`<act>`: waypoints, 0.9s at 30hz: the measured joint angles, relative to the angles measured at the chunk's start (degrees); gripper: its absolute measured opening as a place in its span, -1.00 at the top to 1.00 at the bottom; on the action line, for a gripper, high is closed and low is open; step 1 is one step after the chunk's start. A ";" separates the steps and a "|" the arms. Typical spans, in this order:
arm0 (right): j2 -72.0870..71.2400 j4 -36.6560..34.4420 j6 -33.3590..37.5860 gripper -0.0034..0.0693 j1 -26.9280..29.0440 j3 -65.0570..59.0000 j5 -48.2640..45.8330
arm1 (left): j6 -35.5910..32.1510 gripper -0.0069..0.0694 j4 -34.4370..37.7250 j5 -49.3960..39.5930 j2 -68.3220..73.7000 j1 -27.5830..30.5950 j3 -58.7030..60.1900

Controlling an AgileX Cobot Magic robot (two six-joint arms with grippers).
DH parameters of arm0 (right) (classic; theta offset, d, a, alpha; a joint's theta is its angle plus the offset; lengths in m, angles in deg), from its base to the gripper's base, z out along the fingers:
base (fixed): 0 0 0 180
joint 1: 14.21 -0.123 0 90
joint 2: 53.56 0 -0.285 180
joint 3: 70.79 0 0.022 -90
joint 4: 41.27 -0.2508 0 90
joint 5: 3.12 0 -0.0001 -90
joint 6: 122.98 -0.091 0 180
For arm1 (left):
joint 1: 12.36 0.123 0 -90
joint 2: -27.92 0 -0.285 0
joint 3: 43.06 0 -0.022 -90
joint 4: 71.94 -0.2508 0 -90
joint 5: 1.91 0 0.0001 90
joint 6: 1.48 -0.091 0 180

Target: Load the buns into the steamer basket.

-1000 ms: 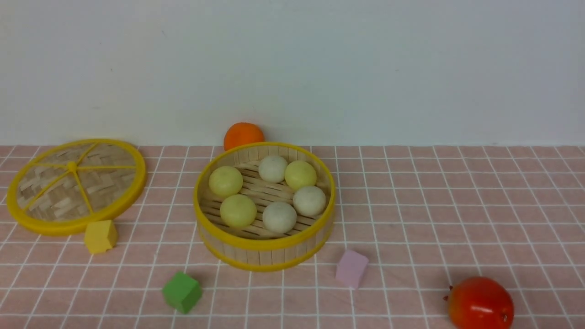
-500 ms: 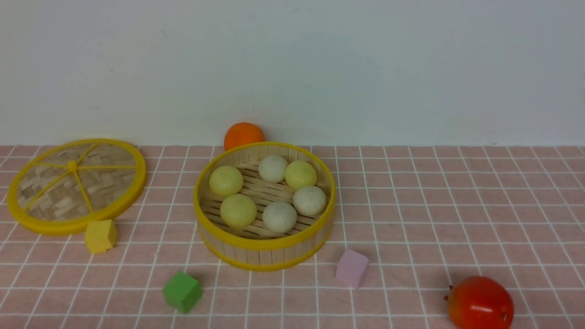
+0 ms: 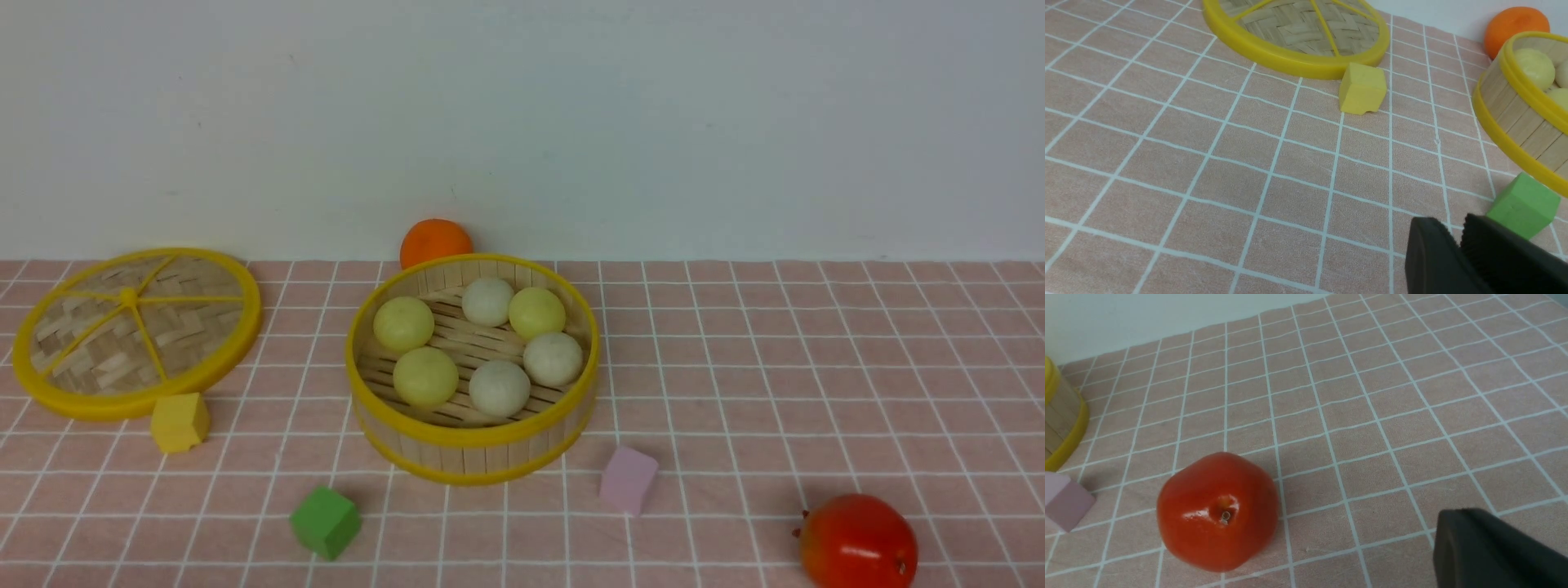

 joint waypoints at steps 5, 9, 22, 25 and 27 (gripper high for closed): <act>0.00 0.00 0.00 0.81 0.00 0.00 0.00 | 0.00 0.40 0.00 0.00 0.00 0.00 0.00; 0.00 0.00 0.00 0.79 0.00 0.00 0.00 | 0.00 0.39 0.00 0.00 0.00 0.00 0.00; 0.00 -0.01 0.00 0.73 0.00 0.00 0.07 | 0.00 0.37 0.00 0.00 0.00 0.00 0.00; 0.00 -0.01 0.00 0.72 0.00 -0.05 0.07 | 0.00 0.37 0.00 0.00 0.00 0.00 0.00; 0.00 -0.06 0.00 0.72 0.00 -0.05 0.07 | 0.00 0.36 0.00 0.00 0.00 0.00 0.00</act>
